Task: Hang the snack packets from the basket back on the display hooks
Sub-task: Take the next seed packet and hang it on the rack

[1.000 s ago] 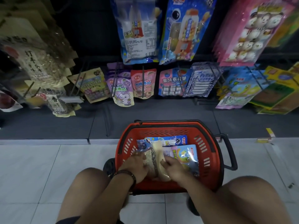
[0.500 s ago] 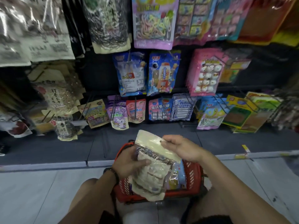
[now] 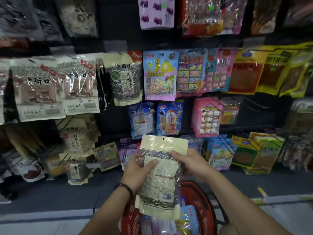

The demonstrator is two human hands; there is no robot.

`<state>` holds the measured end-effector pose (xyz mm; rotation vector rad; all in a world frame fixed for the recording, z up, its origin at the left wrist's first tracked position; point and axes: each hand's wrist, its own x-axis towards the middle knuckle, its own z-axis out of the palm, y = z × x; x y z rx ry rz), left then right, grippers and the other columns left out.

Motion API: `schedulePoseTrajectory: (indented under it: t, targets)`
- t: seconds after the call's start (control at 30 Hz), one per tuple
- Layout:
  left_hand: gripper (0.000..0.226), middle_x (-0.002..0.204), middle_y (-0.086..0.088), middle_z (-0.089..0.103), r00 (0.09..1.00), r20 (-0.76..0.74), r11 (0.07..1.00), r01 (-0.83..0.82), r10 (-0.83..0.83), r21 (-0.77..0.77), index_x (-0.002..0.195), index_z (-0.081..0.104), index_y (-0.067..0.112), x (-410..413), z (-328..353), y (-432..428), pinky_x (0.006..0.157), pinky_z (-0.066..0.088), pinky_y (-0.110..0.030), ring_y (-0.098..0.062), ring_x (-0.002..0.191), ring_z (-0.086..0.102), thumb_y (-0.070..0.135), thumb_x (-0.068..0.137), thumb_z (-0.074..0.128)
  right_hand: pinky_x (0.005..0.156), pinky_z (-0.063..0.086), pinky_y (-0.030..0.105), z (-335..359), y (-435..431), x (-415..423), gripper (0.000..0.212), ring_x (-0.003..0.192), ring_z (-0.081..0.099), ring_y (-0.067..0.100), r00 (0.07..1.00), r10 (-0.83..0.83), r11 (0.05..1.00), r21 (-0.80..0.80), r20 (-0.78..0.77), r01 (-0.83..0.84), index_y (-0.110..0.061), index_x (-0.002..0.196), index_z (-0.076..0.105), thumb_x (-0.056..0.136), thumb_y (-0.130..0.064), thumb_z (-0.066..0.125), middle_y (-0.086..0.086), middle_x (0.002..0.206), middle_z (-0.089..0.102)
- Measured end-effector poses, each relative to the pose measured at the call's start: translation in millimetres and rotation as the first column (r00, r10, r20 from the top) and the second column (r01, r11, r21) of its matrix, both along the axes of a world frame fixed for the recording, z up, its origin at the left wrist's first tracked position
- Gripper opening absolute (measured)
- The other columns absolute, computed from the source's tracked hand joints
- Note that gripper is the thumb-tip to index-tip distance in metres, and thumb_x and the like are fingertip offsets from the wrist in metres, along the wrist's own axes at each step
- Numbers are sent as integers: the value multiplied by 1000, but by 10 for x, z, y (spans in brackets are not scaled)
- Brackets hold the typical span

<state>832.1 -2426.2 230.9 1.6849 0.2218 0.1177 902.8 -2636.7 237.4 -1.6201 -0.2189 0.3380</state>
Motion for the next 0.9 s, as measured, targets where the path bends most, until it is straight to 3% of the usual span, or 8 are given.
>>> schedulePoseTrajectory:
  t: [0.07, 0.2, 0.37, 0.47, 0.6, 0.67, 0.77, 0.9]
  targets:
    - [89, 128, 10, 44, 976, 154, 929, -199, 157, 312, 138, 37, 26, -12, 62, -60, 103, 44, -29, -8, 116, 49, 46, 70, 90, 97, 59, 51, 116, 128, -7, 32, 106, 77, 29, 990, -89, 994, -60, 113, 97, -21, 114, 80, 93, -44, 77, 1, 109, 82]
    - [97, 147, 18, 28, 960, 251, 848, -32, -120, 528, 147, 34, 35, -59, 181, -275, 119, 27, -28, -3, 140, 27, 53, 63, 79, 82, 56, 37, 439, 493, -157, 37, 86, 75, 15, 930, -121, 929, -289, 348, 229, -13, 99, 82, 103, -43, 62, -1, 87, 81]
    - [23, 107, 6, 72, 923, 384, 981, -69, -7, 182, 118, 62, 28, 10, 379, -228, 85, 56, -27, -6, 101, 69, 12, 104, 56, 72, 47, 32, 733, 762, -378, 61, 80, 62, 5, 866, 108, 866, -473, 489, 159, -21, 77, 72, 105, -64, 39, -2, 81, 70]
    - [22, 103, 11, 74, 934, 342, 979, -160, 109, 125, 108, 67, 29, 63, 484, 29, 83, 51, -15, -3, 102, 69, 23, 108, 45, 99, 39, 27, 732, 747, -189, 43, 107, 47, -2, 852, 205, 883, -466, 483, 52, -34, 109, 79, 103, -62, 47, -2, 108, 60]
    - [18, 107, 18, 71, 947, 270, 980, -194, 172, 54, 104, 69, 32, 159, 742, 303, 76, 44, -2, 16, 96, 62, 33, 105, 51, 88, 49, 28, 942, 683, 158, 30, 100, 58, 7, 802, -184, 915, -199, 568, 352, -28, 113, 62, 94, -49, 72, -5, 115, 56]
    - [19, 109, 12, 74, 951, 252, 984, -174, 177, -35, 107, 73, 24, 227, 870, 406, 84, 46, -13, 6, 104, 65, 32, 104, 55, 81, 50, 27, 1073, 711, 307, 40, 95, 62, 4, 857, -253, 934, -119, 450, 338, -26, 119, 51, 94, -45, 75, -6, 116, 59]
    - [19, 110, 9, 74, 959, 223, 982, -153, 175, -114, 106, 73, 18, 339, 1095, 516, 82, 46, -20, -1, 105, 64, 30, 103, 58, 80, 54, 31, 1208, 841, 508, 31, 98, 73, 13, 909, -205, 972, -34, 362, 233, -21, 118, 67, 97, -44, 72, -7, 107, 76]
    - [23, 113, 6, 76, 966, 193, 976, -140, 172, -168, 106, 75, 22, 551, 1316, 742, 104, 48, -45, -16, 114, 66, 41, 100, 62, 100, 56, 49, 1328, 1099, 688, 19, 100, 76, 20, 954, -184, 980, 125, 238, 158, -20, 103, 79, 101, -37, 69, -6, 98, 82]
